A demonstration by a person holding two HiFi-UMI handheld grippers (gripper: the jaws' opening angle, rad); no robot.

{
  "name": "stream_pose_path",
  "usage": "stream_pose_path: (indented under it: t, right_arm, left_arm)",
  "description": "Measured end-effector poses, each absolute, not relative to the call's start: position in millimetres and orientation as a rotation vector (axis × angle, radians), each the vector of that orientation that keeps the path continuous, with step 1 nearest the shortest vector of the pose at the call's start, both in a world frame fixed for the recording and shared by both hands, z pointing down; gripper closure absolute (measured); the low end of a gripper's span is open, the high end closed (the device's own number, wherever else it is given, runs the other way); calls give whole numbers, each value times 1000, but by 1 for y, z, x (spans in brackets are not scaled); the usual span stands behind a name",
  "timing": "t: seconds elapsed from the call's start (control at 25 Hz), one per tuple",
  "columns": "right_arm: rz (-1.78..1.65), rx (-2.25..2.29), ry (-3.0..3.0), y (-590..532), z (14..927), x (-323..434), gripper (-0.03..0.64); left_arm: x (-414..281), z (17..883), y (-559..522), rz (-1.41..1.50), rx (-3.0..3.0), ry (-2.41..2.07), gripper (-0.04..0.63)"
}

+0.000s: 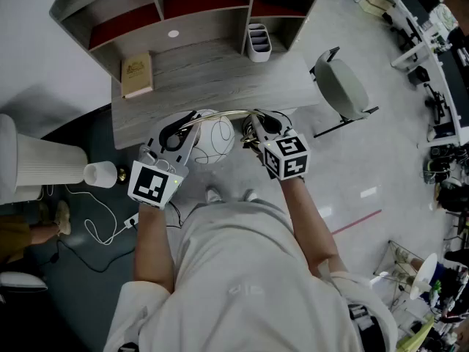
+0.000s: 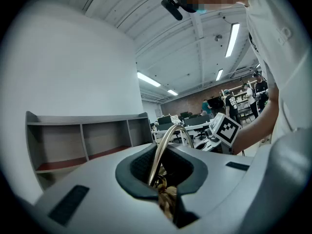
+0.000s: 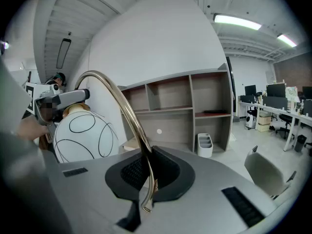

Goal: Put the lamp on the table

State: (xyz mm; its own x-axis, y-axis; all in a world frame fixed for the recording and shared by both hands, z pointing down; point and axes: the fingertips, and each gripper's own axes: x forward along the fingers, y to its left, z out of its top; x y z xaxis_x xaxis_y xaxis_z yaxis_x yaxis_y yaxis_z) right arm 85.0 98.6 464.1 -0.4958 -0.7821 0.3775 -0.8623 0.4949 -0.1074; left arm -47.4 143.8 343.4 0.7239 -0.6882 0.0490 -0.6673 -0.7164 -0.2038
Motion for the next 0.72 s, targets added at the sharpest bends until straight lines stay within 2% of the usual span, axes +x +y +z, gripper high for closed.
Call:
stream_pose_path:
  t: [0.72]
  right_arm:
    - [420,1424,-2471,88,457,64,588]
  left_arm:
    - [-70,340,136,-164,-2756,1106,558]
